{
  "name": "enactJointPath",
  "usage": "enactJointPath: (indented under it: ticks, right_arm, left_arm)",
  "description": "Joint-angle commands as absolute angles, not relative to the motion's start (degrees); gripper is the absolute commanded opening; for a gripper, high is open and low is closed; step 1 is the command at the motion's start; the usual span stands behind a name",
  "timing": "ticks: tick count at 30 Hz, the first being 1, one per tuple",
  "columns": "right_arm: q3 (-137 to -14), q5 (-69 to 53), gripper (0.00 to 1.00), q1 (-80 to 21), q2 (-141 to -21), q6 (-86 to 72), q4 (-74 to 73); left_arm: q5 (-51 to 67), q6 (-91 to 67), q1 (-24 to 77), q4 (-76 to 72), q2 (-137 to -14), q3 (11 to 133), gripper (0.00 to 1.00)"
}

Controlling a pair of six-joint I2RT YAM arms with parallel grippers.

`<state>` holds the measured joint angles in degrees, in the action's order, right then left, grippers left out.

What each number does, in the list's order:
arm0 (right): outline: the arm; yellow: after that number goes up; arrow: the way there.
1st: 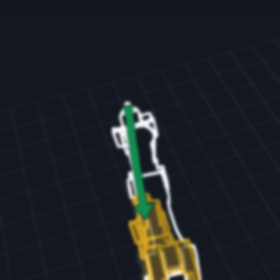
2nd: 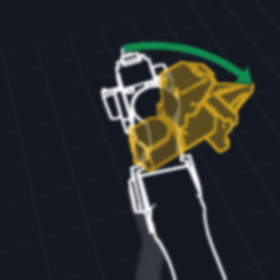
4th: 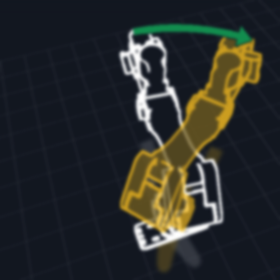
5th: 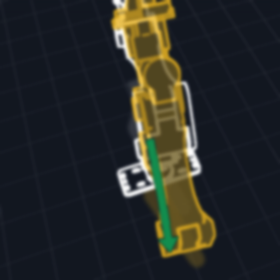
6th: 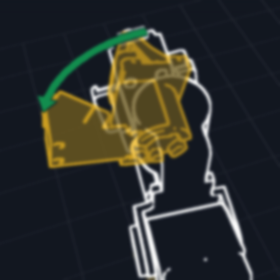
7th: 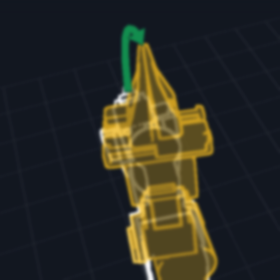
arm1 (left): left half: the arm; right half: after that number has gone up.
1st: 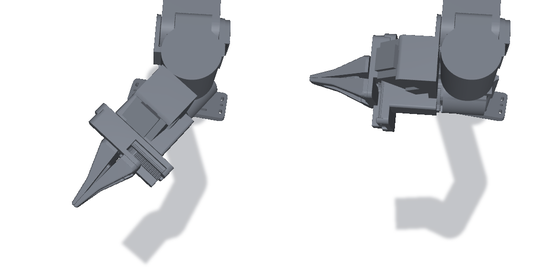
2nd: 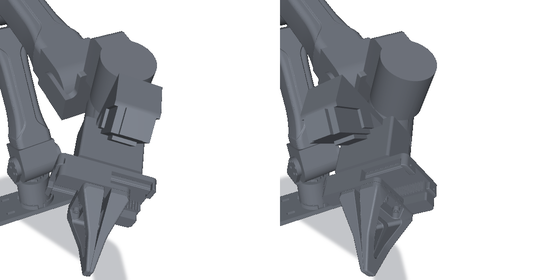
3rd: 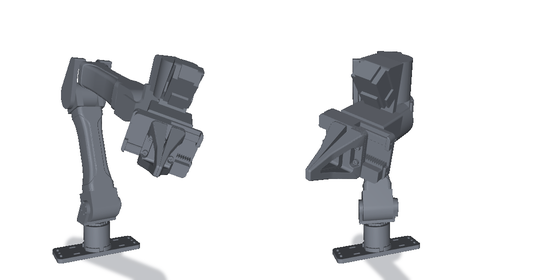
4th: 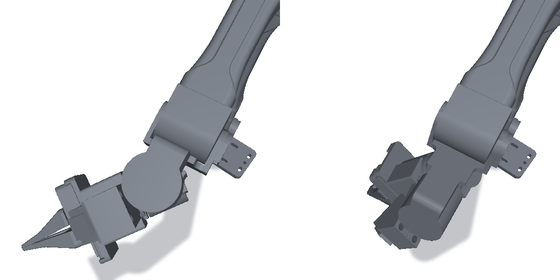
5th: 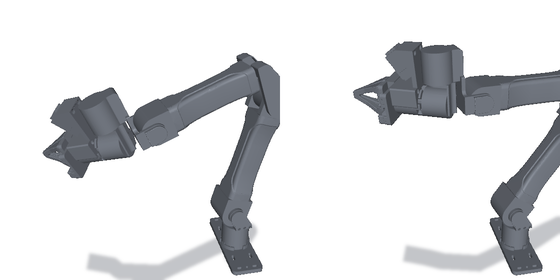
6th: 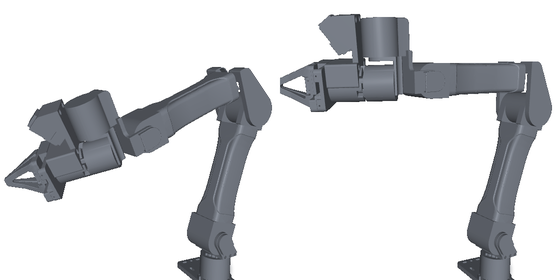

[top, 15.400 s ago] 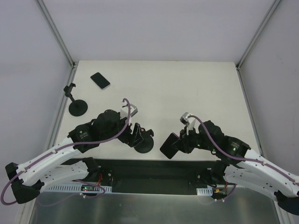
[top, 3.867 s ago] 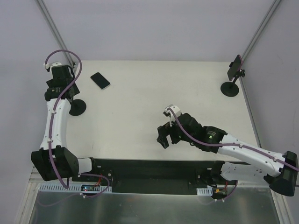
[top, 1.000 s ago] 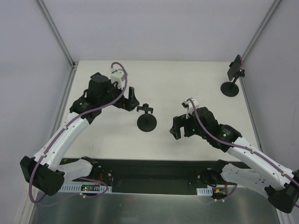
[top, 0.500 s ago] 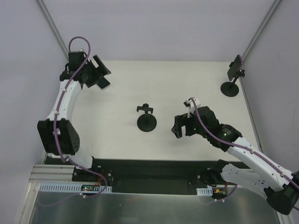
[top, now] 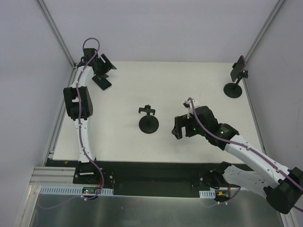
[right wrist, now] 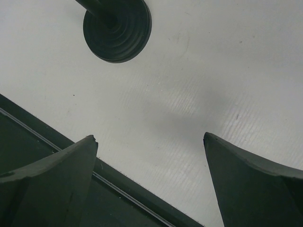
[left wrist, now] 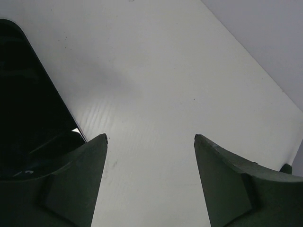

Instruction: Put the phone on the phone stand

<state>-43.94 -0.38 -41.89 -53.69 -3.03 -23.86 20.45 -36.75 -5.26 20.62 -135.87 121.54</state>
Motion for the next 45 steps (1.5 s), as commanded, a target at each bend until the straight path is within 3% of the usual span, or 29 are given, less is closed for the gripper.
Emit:
enactJointPath:
  ticks: [1,8,17,23,26,30,35,45]
  right_arm:
    - [-43.16,-3.25,0.96,-40.87,-54.49,-4.22,-20.48]
    - [-42.63,-3.78,0.96,-39.73,-54.05,-4.13,-19.86]
    - [-42.71,-5.36,0.96,-39.20,-52.82,-3.96,-20.13]
    - [-42.10,-5.71,0.96,-39.11,-52.38,-4.48,-20.13]
    - [-41.92,-5.80,0.96,-38.94,-52.47,-4.39,-20.21]
    - [-41.84,-5.80,0.96,-38.85,-52.56,-4.13,-20.13]
    - [-41.40,-5.80,0.96,-38.23,-52.91,-4.04,-19.78]
    - [-41.49,-7.21,0.96,-36.65,-53.88,-3.95,-18.90]
  left_arm:
    - [19.87,-39.90,-4.92,19.60,-141.05,127.18,0.74]
    - [16.71,-40.08,-4.83,20.74,-141.77,123.94,0.78]
    - [10.64,-32.00,-5.18,26.27,-131.23,114.36,0.81]
    - [15.90,-26.99,-5.18,27.95,-124.28,112.50,0.85]
    - [16.44,-24.62,-5.27,30.58,-121.38,113.11,0.88]
    - [10.92,-18.03,-5.27,34.88,-119.01,114.60,0.99]
    - [-3.22,-15.46,-5.27,44.53,-122.16,120.93,0.99]
    - [-5.52,-11.86,-4.48,47.80,-131.03,126.91,0.99]
